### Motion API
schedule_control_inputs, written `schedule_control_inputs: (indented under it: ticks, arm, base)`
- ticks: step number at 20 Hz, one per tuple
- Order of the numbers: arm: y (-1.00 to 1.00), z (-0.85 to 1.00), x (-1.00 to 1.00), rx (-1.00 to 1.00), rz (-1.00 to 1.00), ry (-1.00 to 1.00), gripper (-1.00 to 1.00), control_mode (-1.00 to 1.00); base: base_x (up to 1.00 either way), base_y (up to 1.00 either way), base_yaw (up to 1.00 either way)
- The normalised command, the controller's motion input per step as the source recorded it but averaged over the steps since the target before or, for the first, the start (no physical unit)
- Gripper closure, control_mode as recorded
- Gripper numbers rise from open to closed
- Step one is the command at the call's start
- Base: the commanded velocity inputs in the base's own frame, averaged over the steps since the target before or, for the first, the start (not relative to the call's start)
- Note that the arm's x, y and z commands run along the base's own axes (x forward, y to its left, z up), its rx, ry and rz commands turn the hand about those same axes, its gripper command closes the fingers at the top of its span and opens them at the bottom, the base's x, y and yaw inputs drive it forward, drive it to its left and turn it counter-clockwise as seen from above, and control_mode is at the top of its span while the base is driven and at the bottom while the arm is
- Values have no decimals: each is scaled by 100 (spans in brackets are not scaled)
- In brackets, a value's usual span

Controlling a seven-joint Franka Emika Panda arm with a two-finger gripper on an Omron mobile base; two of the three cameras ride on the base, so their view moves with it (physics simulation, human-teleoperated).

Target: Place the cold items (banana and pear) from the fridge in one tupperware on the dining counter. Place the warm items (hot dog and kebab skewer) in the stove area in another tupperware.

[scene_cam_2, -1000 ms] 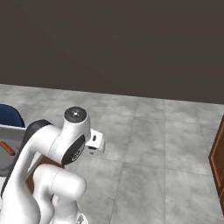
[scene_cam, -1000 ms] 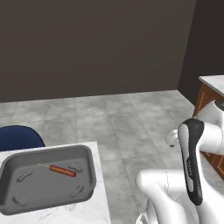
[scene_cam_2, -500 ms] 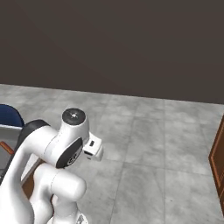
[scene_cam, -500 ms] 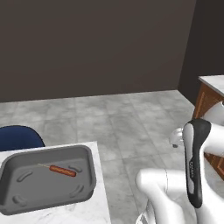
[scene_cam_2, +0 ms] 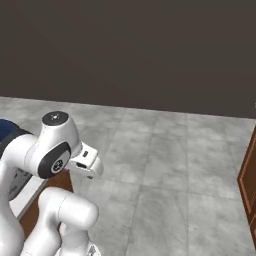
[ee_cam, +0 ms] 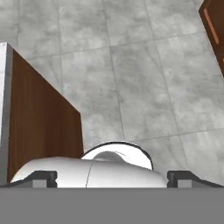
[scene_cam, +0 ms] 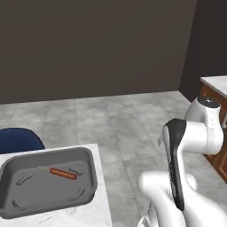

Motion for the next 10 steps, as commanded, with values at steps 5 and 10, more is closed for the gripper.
schedule_control_inputs:
  ticks: [5,10]
  arm:
    - [0,0,0,0,0,0,-100,100]
    - [0,0,0,0,0,0,-100,100]
  base:
    - [-6,-35,-25]
    - [5,-97,-29]
